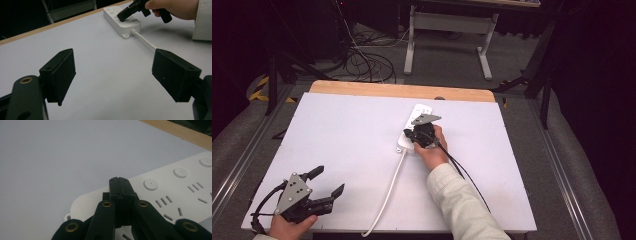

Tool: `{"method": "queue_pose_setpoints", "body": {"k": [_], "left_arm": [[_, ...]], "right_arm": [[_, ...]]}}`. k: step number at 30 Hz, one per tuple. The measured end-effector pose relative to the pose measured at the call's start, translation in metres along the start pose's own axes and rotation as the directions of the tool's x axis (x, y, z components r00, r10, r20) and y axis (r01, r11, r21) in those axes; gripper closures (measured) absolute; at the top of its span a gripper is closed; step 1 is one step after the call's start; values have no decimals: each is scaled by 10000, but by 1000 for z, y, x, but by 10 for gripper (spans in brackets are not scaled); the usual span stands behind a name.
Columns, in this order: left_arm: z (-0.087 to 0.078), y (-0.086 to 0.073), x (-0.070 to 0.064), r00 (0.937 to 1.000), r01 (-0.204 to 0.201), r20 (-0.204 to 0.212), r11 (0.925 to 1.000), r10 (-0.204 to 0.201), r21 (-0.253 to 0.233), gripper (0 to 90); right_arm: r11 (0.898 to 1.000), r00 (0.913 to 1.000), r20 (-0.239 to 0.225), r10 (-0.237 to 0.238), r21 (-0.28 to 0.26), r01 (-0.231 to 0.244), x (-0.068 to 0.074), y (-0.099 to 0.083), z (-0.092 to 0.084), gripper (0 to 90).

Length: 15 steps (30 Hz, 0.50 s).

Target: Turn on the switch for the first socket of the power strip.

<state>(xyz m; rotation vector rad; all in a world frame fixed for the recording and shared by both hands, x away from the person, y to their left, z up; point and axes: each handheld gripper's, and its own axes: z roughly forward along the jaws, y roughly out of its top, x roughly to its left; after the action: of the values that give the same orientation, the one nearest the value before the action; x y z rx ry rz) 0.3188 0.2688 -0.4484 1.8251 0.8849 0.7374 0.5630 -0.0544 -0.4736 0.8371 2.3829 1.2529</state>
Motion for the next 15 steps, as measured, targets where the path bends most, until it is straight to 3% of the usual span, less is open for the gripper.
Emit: {"method": "queue_pose_setpoints", "body": {"k": [15], "left_arm": [[0, 0, 0, 10000, 5, -3, 10000, -5, 1, 199]], "right_arm": [[9998, 9999, 103, -14, 202, 12, 1, 2, 1, 900]]}}
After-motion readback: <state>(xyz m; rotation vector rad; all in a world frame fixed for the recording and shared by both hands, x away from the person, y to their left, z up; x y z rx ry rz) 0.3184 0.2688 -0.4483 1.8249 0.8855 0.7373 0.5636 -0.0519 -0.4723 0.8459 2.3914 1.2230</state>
